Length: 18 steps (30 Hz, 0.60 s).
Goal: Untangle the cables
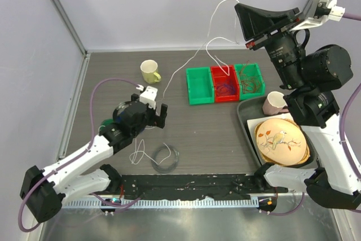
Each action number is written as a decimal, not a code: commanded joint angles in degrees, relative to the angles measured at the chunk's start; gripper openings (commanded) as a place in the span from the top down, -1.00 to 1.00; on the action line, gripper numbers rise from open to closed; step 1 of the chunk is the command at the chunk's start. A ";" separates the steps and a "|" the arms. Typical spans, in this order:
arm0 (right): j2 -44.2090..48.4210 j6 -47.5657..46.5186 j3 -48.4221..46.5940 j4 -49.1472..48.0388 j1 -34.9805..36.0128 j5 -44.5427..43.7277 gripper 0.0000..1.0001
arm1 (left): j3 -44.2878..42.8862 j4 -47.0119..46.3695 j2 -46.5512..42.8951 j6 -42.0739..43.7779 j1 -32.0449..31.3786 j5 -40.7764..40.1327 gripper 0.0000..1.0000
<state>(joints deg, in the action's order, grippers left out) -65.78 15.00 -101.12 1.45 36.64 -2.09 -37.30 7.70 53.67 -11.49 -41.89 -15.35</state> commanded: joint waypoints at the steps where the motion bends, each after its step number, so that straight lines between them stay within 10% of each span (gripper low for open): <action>1: 0.74 -1.82 -2.94 0.21 -0.17 0.23 0.98 | -3.39 -1.98 4.24 2.25 0.05 -7.50 -0.99; 9: 3.55 -1.73 1.09 0.92 -0.17 1.38 0.98 | -8.57 -11.92 13.56 5.16 0.32 -12.41 -0.61; 12: 5.04 -2.17 3.11 0.83 -0.08 1.38 0.98 | -10.76 -14.56 15.85 5.95 0.23 -11.63 0.08; 13: 5.39 -2.61 3.56 0.92 -0.08 1.30 0.98 | -11.82 -13.86 16.20 5.77 0.23 -10.15 0.76; 14: 5.75 -2.87 4.08 0.83 -0.17 0.77 0.98 | -13.14 -11.86 16.12 4.73 0.32 -9.61 1.00; 18: 7.24 -5.16 9.25 1.62 -0.08 -3.78 0.98 | -21.04 -7.88 11.73 2.00 0.23 -4.00 1.00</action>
<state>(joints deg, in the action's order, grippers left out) -60.14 12.73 -95.72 3.40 36.62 -2.02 -50.00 0.89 70.26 -7.14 -41.87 -23.97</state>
